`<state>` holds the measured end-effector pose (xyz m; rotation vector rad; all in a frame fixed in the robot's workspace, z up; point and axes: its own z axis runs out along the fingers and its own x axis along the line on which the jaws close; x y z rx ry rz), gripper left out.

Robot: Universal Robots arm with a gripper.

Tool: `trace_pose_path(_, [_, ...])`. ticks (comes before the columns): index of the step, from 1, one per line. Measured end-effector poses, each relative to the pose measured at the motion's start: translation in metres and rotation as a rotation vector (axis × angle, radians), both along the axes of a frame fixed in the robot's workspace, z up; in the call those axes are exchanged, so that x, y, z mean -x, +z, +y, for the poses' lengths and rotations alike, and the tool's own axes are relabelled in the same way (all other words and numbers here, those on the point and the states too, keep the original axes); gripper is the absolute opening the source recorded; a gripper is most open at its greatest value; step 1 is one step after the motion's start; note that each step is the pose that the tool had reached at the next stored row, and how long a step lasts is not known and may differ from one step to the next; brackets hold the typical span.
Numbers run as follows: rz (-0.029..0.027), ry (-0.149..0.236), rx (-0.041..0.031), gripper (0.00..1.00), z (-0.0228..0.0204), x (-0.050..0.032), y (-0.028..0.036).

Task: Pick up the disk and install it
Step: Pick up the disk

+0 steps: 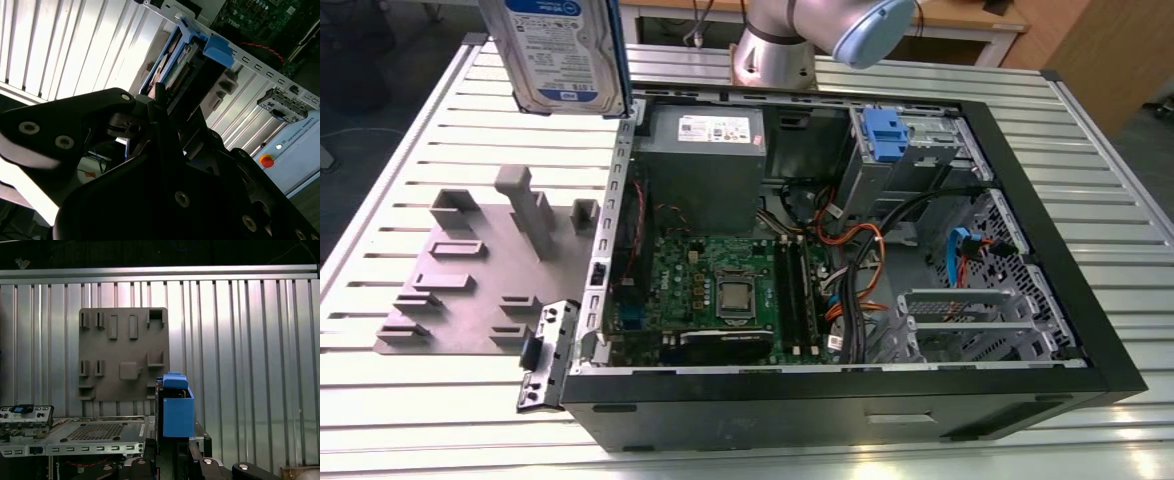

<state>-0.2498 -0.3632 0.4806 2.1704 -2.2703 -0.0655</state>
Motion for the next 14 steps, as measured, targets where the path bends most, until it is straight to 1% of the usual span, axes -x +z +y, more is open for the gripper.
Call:
trace_pose_path(6, [0.0, 0.0, -0.0001, 0.35, 0.0014, -0.0109, -0.0002])
trace_pose_path(14, [0.0, 0.0, 0.0, 0.35, 0.0029, -0.0209, -0.0002])
